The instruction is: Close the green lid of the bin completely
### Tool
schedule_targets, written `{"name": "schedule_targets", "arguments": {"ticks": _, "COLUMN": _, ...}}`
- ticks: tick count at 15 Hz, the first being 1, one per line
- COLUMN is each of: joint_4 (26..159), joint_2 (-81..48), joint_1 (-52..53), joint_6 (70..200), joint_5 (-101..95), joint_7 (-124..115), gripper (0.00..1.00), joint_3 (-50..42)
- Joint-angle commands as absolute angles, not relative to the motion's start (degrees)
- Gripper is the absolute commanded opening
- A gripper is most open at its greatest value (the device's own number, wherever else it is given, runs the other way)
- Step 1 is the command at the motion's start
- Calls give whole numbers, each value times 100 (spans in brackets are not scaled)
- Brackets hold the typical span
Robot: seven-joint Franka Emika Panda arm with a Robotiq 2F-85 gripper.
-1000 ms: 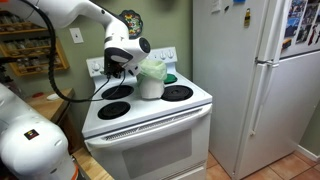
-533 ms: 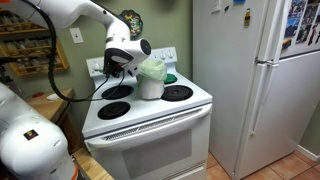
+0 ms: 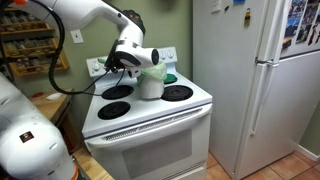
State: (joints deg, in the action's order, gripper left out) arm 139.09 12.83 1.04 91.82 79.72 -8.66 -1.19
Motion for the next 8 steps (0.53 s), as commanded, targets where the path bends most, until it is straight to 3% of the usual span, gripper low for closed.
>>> {"name": "schedule_targets", "arguments": {"ticks": 1, "joint_4": 13880, "joint_2": 1073, "joint_1": -62, "joint_6": 8896, "joint_5": 8551, "joint_7": -1470, "gripper": 3, "joint_3": -155}}
{"name": "schedule_targets", "arguments": {"ticks": 8, "joint_4": 14190, "joint_2": 1051, "joint_1": -88, "joint_6": 8874, "joint_5": 9659, "joint_7": -2381, "gripper": 3, "joint_3": -151}}
